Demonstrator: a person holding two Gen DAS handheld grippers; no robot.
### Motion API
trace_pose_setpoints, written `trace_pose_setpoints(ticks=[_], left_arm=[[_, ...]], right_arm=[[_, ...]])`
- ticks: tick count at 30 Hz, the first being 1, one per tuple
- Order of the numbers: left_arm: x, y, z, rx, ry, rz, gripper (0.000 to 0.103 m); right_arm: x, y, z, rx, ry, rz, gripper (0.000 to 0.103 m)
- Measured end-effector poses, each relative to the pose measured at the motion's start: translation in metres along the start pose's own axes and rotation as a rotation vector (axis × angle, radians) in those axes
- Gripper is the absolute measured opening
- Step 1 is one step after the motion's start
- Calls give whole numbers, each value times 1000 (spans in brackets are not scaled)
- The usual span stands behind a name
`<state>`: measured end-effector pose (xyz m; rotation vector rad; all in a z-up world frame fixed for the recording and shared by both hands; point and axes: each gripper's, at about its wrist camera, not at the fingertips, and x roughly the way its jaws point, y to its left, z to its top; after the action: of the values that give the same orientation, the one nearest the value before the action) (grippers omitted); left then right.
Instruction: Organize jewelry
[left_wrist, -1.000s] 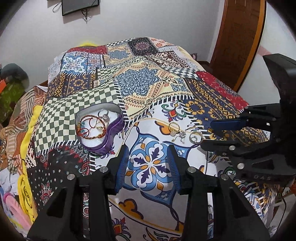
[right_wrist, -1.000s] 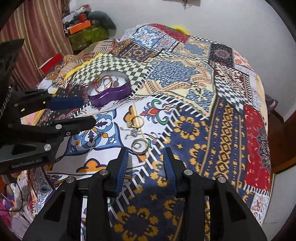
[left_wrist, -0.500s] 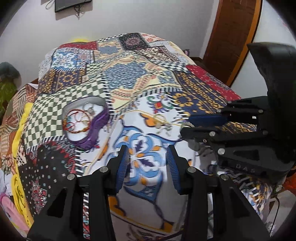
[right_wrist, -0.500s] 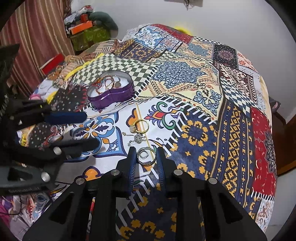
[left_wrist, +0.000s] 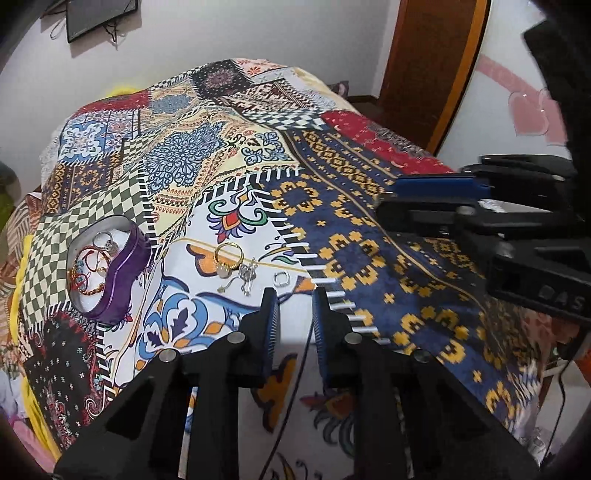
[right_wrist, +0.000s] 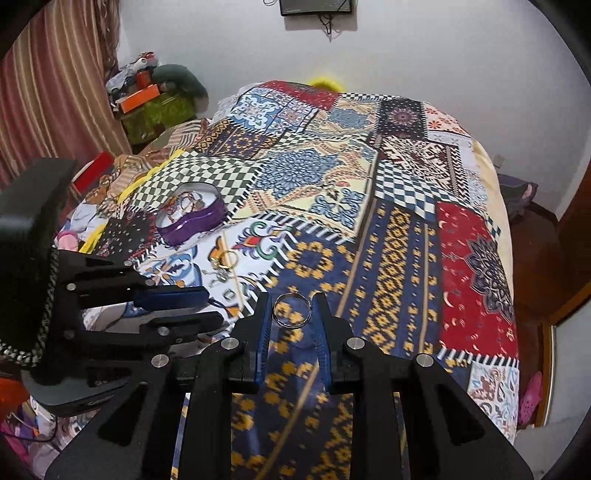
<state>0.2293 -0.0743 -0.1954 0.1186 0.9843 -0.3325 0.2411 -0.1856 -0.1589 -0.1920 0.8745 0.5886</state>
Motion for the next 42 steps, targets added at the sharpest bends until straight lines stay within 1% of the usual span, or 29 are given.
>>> trace_pose_setpoints(ticks=[3,8,10,11,13,20,26,31,42], left_arm=[[3,0,4,-8,5,0,18],[9,4,10,-20,11,25,18],[11,7,11,-33,11,18,18],[12,9,11,-41,10,11,17],[13,10,10,-49,6,-4,8],[8,14,7,-76,-9,-8,8],[-13,19,2,-92,-52,-7,8],[-36,32,1,-106,-102,12,8],[-83,80,-1,-170,-206,82,8]], right_arm=[[-2,-3,-3,1,-8,11,20],[-1,-3,-5,-3,-22,28,20],[1,-4,-4,-1,-23,36,20],[2,-4,-4,0,-24,40,20],[3,-4,-4,4,-22,48,20],[2,-3,-5,10,-15,45,20],[-7,2,2,3,-29,27,20],[-13,14,15,-19,-49,18,20],[-16,53,46,-69,-104,44,20]])
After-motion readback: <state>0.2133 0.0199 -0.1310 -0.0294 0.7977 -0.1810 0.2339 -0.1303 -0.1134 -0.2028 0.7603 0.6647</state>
